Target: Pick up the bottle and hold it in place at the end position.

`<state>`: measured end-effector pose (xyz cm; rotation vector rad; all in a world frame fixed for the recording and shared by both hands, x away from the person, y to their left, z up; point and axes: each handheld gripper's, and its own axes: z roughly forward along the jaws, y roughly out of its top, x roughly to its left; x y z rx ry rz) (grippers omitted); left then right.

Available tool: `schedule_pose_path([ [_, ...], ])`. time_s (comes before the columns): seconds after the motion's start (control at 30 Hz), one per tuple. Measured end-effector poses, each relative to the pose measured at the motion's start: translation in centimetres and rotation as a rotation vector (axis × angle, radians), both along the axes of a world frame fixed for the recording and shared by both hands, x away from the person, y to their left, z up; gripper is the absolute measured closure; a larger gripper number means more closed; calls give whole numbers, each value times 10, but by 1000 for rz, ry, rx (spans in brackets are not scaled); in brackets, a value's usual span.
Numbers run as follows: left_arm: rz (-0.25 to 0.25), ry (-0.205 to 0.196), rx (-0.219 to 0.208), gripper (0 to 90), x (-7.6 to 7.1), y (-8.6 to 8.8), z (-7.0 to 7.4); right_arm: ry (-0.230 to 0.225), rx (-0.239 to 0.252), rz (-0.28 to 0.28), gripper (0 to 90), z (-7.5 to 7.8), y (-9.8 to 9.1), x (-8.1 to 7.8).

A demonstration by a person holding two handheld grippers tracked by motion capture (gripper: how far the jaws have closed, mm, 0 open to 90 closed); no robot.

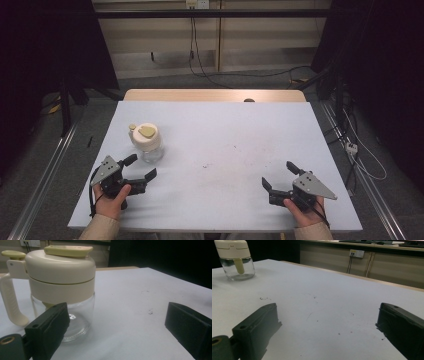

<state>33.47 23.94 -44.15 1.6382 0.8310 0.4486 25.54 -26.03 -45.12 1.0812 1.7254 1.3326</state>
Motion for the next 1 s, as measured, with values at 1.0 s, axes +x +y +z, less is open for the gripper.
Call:
schedule_pose_path([
  [1.0, 121, 10, 38, 46, 22, 7, 8, -19, -5, -4, 39, 1, 2, 2],
])
